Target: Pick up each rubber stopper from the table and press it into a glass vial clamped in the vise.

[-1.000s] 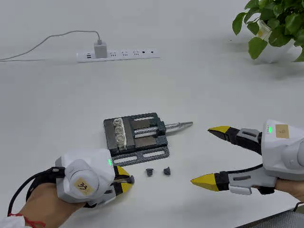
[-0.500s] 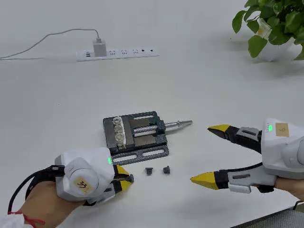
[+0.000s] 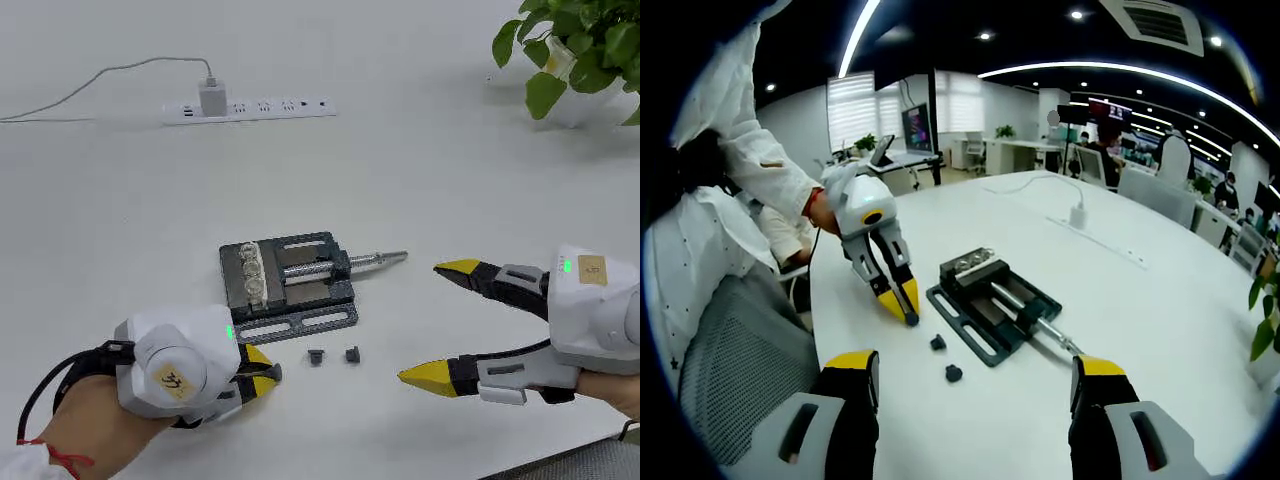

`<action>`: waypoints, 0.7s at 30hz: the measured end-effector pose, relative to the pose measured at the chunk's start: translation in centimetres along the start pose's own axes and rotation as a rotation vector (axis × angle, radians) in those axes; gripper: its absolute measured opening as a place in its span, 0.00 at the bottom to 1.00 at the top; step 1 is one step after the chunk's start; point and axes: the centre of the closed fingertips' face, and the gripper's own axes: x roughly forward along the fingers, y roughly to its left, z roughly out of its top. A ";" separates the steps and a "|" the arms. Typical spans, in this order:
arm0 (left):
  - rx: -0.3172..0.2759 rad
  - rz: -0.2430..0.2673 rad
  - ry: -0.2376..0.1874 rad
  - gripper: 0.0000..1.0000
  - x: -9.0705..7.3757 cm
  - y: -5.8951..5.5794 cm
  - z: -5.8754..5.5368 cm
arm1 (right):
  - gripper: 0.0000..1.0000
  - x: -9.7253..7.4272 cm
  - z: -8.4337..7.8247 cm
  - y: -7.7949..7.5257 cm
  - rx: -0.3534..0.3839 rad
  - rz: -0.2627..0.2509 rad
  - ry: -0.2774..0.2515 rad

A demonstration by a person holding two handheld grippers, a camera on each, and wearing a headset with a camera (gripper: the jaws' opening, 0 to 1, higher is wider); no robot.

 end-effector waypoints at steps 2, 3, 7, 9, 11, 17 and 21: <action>-0.012 0.006 -0.019 0.04 -0.4 0.0 0.6 | 0.76 0.0 0.5 0.1 -0.006 0.002 -0.006; -0.018 0.008 -0.031 0.04 -0.6 0.0 0.9 | 0.76 0.0 0.7 0.1 -0.011 0.004 -0.010; -0.045 0.030 -0.086 0.04 -2.0 0.2 2.5 | 0.74 0.0 2.0 0.7 -0.031 0.026 -0.025; -0.068 0.048 -0.120 0.04 -2.9 0.5 3.4 | 0.73 -0.1 2.6 1.1 -0.040 0.048 -0.027; -0.077 0.057 -0.148 0.04 -3.8 0.5 4.3 | 0.71 -0.2 3.4 1.4 -0.047 0.064 -0.036; -0.085 0.078 -0.229 0.03 -6.1 0.4 7.4 | 0.69 -0.8 6.3 2.2 -0.077 0.103 -0.075; -0.083 0.083 -0.278 0.03 -7.3 0.1 9.3 | 0.63 -1.0 8.4 3.0 -0.100 0.140 -0.090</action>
